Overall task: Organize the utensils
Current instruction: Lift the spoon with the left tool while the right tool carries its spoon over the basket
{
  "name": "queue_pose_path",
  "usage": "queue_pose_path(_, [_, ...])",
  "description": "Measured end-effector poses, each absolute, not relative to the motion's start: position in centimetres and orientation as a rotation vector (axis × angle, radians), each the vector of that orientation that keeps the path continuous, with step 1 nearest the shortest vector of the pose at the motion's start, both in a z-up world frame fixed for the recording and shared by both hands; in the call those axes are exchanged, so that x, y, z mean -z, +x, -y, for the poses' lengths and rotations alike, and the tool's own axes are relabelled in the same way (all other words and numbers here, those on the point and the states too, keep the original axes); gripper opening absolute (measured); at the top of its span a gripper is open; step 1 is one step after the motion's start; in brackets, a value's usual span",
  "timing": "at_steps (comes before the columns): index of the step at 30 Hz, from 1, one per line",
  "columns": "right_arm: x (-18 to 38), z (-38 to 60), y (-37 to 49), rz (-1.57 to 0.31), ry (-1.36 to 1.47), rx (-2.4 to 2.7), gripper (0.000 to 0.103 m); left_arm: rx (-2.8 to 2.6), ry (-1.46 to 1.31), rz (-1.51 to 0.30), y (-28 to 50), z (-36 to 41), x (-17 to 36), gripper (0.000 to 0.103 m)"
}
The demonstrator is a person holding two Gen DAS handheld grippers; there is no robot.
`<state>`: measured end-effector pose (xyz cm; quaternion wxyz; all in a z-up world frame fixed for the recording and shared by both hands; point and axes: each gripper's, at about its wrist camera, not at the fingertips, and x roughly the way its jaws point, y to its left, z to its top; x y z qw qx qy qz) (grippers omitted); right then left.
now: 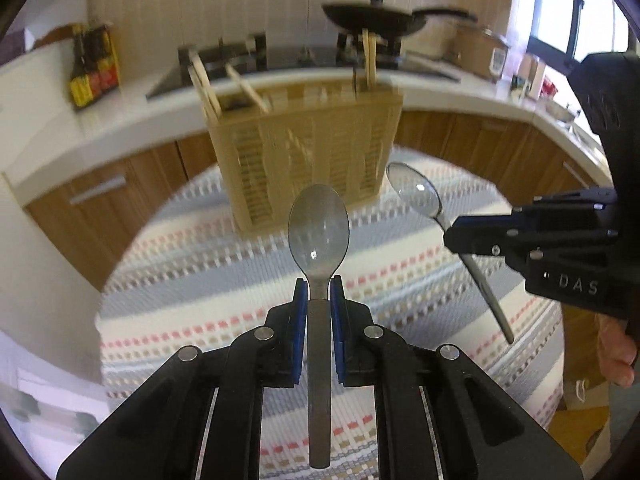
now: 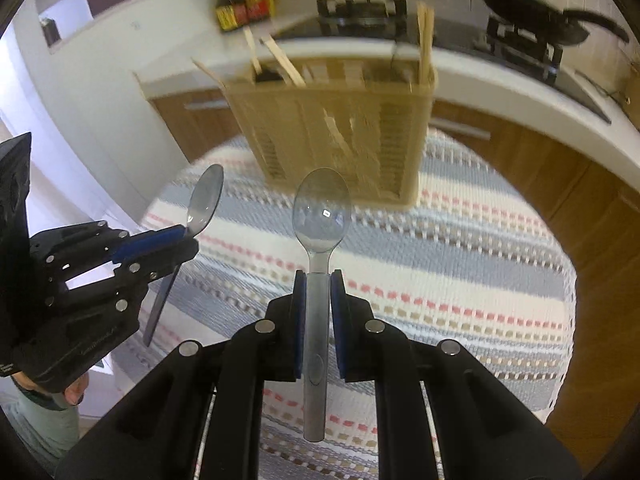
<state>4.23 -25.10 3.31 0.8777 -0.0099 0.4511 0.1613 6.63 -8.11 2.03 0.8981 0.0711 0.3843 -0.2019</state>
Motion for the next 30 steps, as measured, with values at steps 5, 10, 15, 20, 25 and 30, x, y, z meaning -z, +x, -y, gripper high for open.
queue_pose_path(5, [-6.6, 23.6, 4.1, -0.843, -0.02, -0.344, 0.01, 0.419, 0.124, -0.681, 6.5, 7.7, -6.1, 0.01])
queue_pose_path(10, [-9.8, 23.8, 4.7, -0.749, 0.02, -0.364, 0.01, 0.432, 0.094, -0.569, 6.6, 7.5, -9.8, 0.01])
queue_pose_path(15, [-12.3, 24.7, 6.5, -0.634, 0.044, -0.354, 0.01, 0.443, 0.062, -0.47, 7.4, 8.4, -12.4, 0.01])
queue_pose_path(20, [-14.3, 25.4, 8.1, -0.502, 0.03, -0.324, 0.01, 0.439, 0.039, -0.389, 9.5, 9.7, -13.9, 0.01])
queue_pose_path(25, [-15.4, 26.2, 10.4, -0.37, 0.03, -0.297, 0.01, 0.447, -0.018, -0.322, 12.6, 10.6, -14.4, 0.01])
queue_pose_path(30, [-14.4, 26.9, 12.9, -0.275, 0.022, -0.285, 0.01, 0.446, -0.082, -0.25, 15.1, 11.4, -13.5, 0.01])
